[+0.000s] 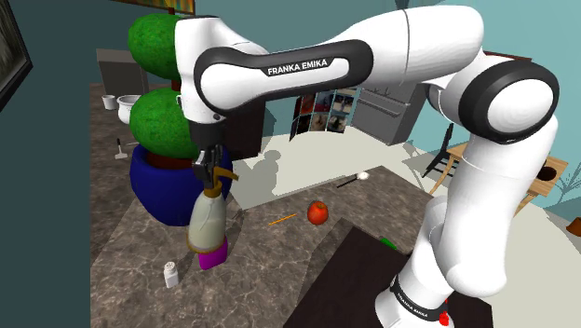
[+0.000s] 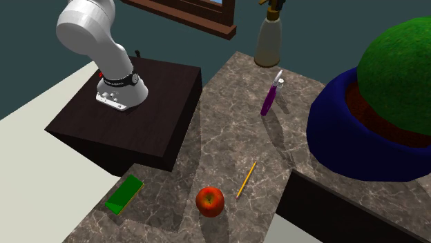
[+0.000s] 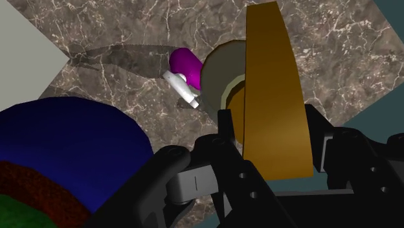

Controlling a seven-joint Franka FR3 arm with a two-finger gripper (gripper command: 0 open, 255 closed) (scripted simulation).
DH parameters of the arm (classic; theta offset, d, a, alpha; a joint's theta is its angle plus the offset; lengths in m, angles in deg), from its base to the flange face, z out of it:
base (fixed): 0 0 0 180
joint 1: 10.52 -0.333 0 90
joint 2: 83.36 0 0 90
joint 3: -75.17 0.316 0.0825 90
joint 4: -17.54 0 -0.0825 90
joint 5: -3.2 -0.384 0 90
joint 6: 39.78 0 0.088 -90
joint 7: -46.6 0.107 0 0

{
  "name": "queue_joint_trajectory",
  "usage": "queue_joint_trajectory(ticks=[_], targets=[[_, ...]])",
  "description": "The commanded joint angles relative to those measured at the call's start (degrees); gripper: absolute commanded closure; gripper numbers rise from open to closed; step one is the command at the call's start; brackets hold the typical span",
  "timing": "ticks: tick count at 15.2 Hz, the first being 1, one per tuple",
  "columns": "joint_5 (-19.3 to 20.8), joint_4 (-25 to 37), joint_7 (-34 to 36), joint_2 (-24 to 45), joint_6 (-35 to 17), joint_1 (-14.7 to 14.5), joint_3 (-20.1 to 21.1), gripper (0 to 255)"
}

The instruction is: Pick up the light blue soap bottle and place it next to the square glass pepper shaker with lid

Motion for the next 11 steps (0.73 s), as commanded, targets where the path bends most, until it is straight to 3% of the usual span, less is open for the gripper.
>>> queue_joint_trajectory(ticks=[1,11], targets=[[0.05,-1.36,-0.03,0.14,-1.57,0.07,-0.06,255],[0.48,-6.79,0.46,1.96,-8.80,0.05,-0.14,255]])
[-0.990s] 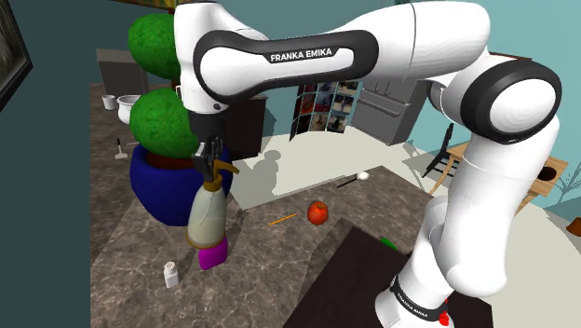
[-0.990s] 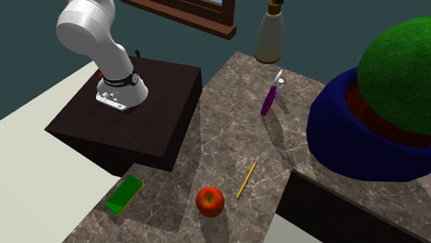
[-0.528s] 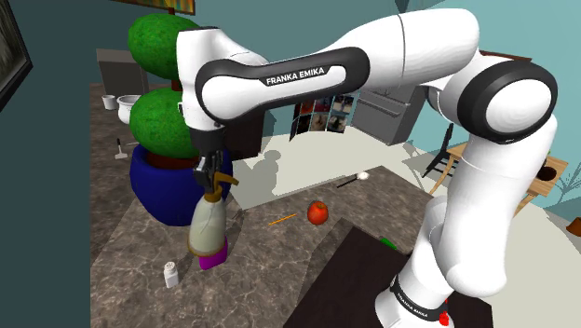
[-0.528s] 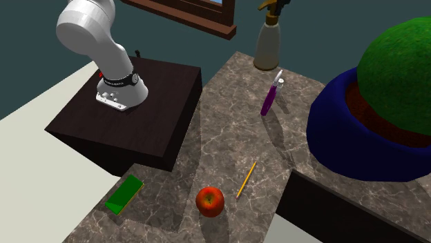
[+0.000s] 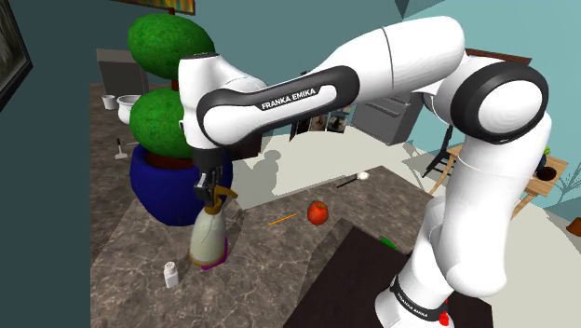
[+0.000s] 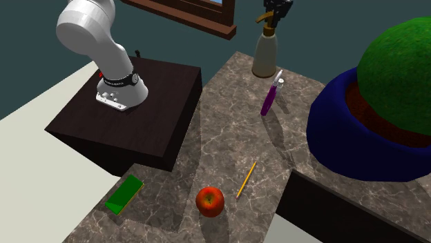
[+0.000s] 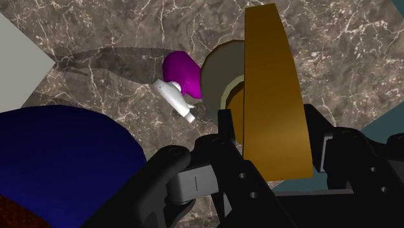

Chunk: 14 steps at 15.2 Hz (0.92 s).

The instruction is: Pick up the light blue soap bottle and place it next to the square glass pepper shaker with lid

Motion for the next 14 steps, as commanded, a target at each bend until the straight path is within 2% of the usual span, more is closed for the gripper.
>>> queue_joint_trajectory(ticks=[1,14], targets=[[0.11,-0.85,0.05,0.50,-1.41,0.03,-0.05,255],[1.10,-5.75,0.94,4.65,-10.39,-0.10,-0.28,255]])
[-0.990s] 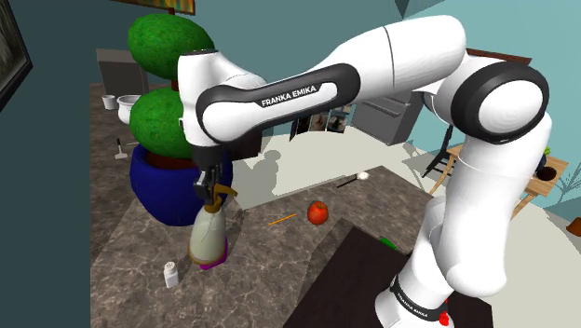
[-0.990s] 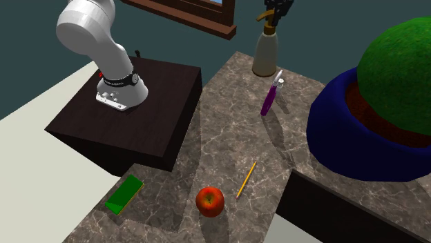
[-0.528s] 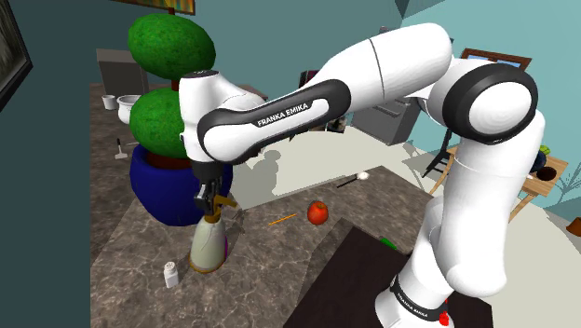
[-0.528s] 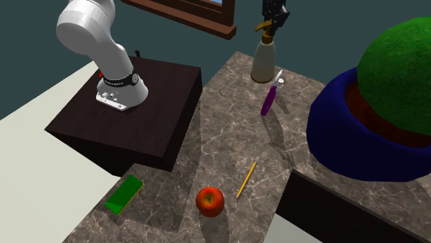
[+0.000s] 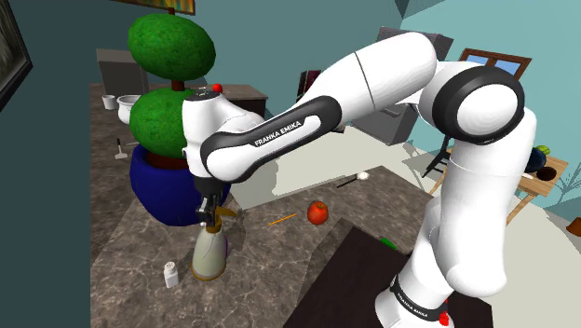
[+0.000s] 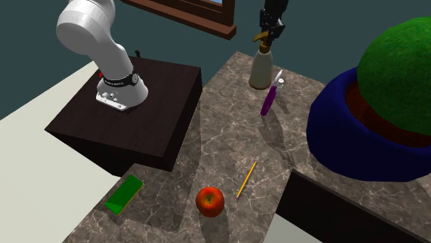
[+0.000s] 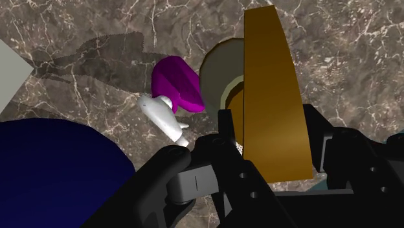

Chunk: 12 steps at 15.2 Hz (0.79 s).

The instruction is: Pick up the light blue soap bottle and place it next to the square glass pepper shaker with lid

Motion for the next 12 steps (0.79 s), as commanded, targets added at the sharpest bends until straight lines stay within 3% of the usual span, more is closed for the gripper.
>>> queue_joint_trajectory(ticks=[1,12], targets=[[0.22,-0.37,0.23,0.95,-1.38,-0.08,-0.04,255],[1.42,-2.70,1.22,5.87,-8.56,-0.35,-0.47,255]])
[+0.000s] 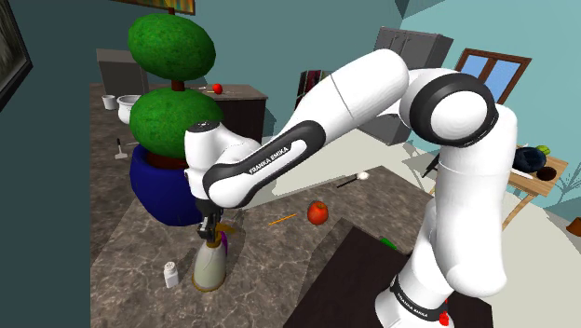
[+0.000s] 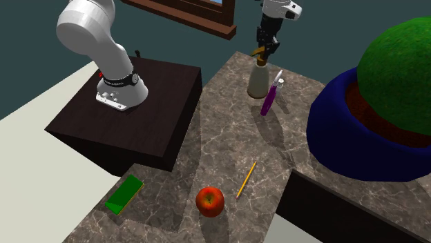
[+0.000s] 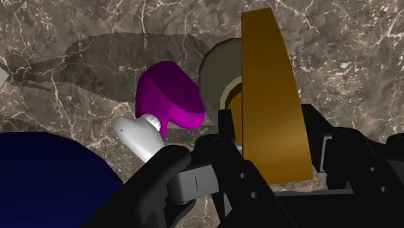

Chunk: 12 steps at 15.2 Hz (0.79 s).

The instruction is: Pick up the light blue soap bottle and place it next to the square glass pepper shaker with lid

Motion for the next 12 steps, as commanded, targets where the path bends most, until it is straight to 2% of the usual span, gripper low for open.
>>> queue_joint_trajectory(ticks=[1,9,12], targets=[[0.24,-0.11,0.32,0.95,-1.11,-0.16,-0.05,255],[1.27,-0.75,1.14,5.29,-6.04,-0.50,-0.56,255],[1.27,-0.75,1.14,5.29,-6.04,-0.50,-0.56,255]])
